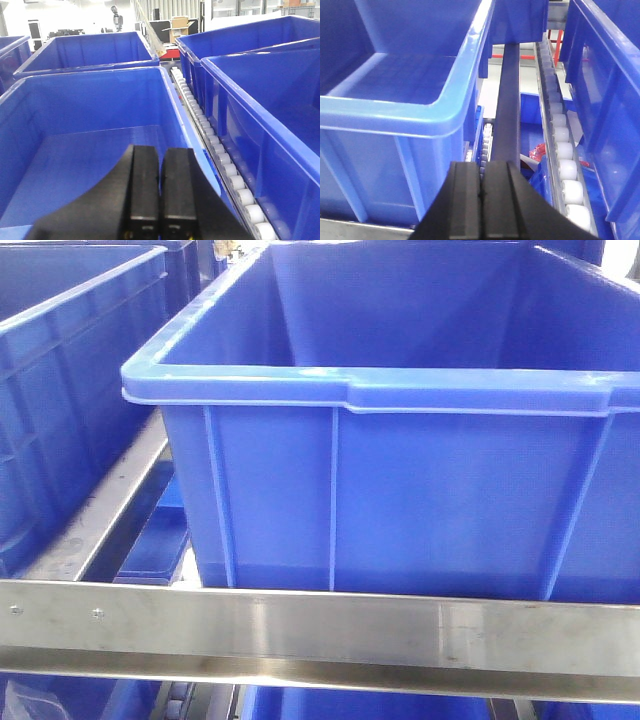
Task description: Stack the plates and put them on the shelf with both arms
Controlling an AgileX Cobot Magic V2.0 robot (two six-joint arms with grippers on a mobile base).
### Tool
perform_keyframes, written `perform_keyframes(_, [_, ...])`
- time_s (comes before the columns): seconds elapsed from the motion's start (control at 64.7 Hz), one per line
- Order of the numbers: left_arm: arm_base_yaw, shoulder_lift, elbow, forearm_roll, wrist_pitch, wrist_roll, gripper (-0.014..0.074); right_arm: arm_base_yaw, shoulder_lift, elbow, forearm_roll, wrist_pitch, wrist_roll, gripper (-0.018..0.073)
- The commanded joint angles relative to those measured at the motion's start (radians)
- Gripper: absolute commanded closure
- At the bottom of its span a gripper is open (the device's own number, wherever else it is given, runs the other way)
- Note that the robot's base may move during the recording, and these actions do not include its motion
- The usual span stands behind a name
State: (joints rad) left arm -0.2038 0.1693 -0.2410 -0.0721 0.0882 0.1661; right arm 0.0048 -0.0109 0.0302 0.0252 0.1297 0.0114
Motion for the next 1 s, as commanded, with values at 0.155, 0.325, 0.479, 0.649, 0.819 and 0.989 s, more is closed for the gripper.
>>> perform_keyframes(0.155, [0.000,0.010,-0.030,-0.002,-0.080,-0.004,0.0514,-0.005,-0.019,-0.001,-0.014,-0.093,0.001,0.0510])
perform_keyframes(0.325, [0.005,0.001,-0.010,0.018,-0.109,-0.004,0.0514,-0.005,-0.019,-0.001,-0.014,-0.093,0.001,0.0510])
perform_keyframes(0.479, [0.039,-0.059,0.129,0.072,-0.231,-0.004,0.0514,-0.005,-0.019,-0.001,-0.014,-0.093,0.001,0.0510])
perform_keyframes(0.649, [0.081,-0.171,0.241,0.078,-0.197,-0.006,0.0514,-0.005,-0.019,-0.001,-0.014,-0.093,0.001,0.0510])
perform_keyframes(0.819, [0.110,-0.196,0.253,0.080,-0.098,-0.008,0.0514,-0.005,-0.019,-0.001,-0.014,-0.093,0.001,0.0510])
perform_keyframes(0.989, [0.110,-0.196,0.253,0.080,-0.102,-0.014,0.0514,-0.005,-0.019,-0.001,-0.014,-0.093,0.001,0.0510])
